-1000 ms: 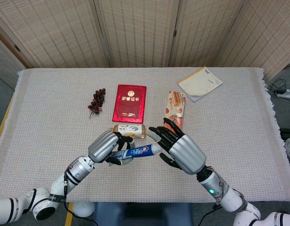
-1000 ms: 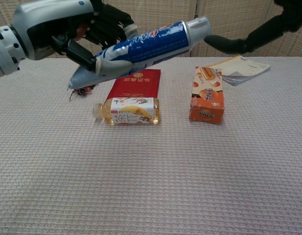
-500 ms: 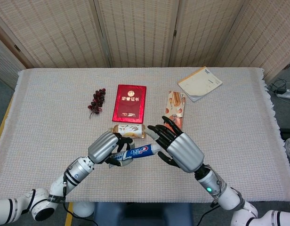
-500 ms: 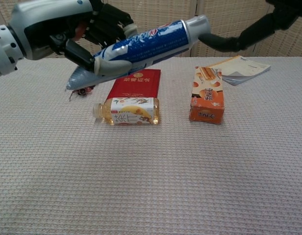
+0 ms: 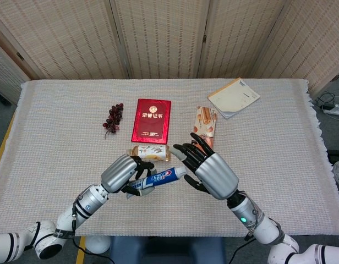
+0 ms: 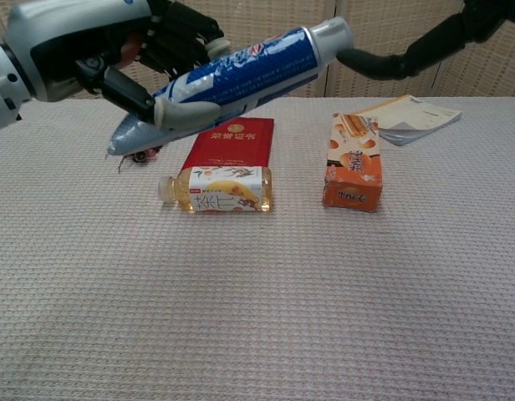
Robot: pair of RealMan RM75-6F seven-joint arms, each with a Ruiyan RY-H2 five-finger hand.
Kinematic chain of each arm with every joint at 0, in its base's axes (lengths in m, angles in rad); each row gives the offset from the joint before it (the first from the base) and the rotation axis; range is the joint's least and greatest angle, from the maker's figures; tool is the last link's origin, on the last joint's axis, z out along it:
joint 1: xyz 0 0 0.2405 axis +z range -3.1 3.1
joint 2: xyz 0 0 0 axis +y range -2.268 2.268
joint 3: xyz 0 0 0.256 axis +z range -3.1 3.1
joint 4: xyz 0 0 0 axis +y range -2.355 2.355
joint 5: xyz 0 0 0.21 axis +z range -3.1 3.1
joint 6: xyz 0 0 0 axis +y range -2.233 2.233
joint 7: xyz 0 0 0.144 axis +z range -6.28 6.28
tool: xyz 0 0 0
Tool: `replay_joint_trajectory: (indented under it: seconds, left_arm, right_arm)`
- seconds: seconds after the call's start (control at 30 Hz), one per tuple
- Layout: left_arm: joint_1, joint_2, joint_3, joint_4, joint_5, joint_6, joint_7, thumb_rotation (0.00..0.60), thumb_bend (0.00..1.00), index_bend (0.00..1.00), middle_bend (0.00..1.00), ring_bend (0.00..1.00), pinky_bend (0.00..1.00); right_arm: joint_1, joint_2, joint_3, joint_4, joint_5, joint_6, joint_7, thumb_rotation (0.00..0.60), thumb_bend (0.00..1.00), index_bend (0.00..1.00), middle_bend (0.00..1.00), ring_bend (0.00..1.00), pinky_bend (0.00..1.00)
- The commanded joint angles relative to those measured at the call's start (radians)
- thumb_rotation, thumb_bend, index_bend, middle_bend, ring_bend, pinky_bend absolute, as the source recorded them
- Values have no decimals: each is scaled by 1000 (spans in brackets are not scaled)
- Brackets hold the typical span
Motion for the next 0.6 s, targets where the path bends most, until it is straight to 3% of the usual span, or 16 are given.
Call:
replay_joint_trajectory:
  seconds: [0.03,0.6]
  left_arm:
    - [0,-1,3,1,4,2,3,600,663,804,784,755,601]
    - [-2,-17,10,28,6,0,68,600,665,810,790,758,600]
  right_arm:
    - [0,-4,2,3,0,8,-1,600,428,66,200,204,46]
    - [0,4,0,-2,-12,44,13,600,428,68,205,211,45]
